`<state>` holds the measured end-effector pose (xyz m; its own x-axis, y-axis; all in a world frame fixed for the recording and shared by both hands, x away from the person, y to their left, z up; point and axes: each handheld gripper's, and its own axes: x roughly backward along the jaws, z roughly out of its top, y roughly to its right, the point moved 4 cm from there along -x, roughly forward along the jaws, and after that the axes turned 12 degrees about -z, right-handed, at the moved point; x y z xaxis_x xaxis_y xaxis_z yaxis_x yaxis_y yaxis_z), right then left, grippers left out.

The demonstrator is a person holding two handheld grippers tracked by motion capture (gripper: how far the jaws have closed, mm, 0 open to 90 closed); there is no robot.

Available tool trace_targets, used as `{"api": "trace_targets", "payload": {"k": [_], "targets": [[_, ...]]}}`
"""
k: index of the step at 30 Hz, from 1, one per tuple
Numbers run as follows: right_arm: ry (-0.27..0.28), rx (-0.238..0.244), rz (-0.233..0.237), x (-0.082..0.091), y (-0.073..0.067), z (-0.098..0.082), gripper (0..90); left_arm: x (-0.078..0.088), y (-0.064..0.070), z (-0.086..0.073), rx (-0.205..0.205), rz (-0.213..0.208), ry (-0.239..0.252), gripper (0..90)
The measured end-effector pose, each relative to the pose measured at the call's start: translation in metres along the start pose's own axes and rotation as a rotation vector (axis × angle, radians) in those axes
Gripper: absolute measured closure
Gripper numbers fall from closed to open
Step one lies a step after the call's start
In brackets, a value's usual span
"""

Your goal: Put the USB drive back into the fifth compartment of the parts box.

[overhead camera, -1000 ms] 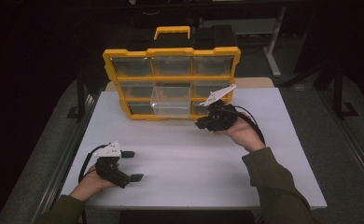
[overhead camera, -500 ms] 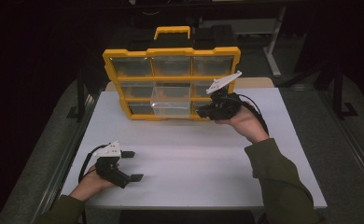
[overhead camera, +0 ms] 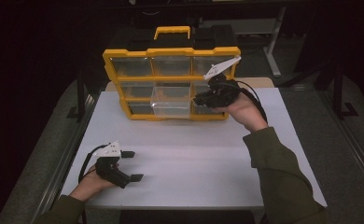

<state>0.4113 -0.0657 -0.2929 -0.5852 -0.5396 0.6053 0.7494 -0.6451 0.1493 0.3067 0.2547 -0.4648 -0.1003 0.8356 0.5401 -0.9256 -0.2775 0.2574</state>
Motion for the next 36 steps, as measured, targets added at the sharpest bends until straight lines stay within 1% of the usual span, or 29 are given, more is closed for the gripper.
{"api": "trace_targets", "payload": {"k": [8,15,26,36], "targets": [[0.010,0.016,-0.009,0.000,0.000,0.017,77.8,0.000,0.000,0.000,0.000,0.000,0.001,0.0],[0.011,0.026,-0.010,-0.006,-0.002,0.029,77.8,0.000,0.000,0.000,0.001,0.001,0.002,0.0],[-0.004,0.038,-0.005,-0.021,-0.004,0.044,77.8,0.001,0.000,0.000,0.002,0.001,0.005,0.0],[-0.026,0.041,0.013,-0.041,-0.005,0.052,77.8,0.001,0.001,0.001,0.000,-0.002,0.008,0.0]]}}
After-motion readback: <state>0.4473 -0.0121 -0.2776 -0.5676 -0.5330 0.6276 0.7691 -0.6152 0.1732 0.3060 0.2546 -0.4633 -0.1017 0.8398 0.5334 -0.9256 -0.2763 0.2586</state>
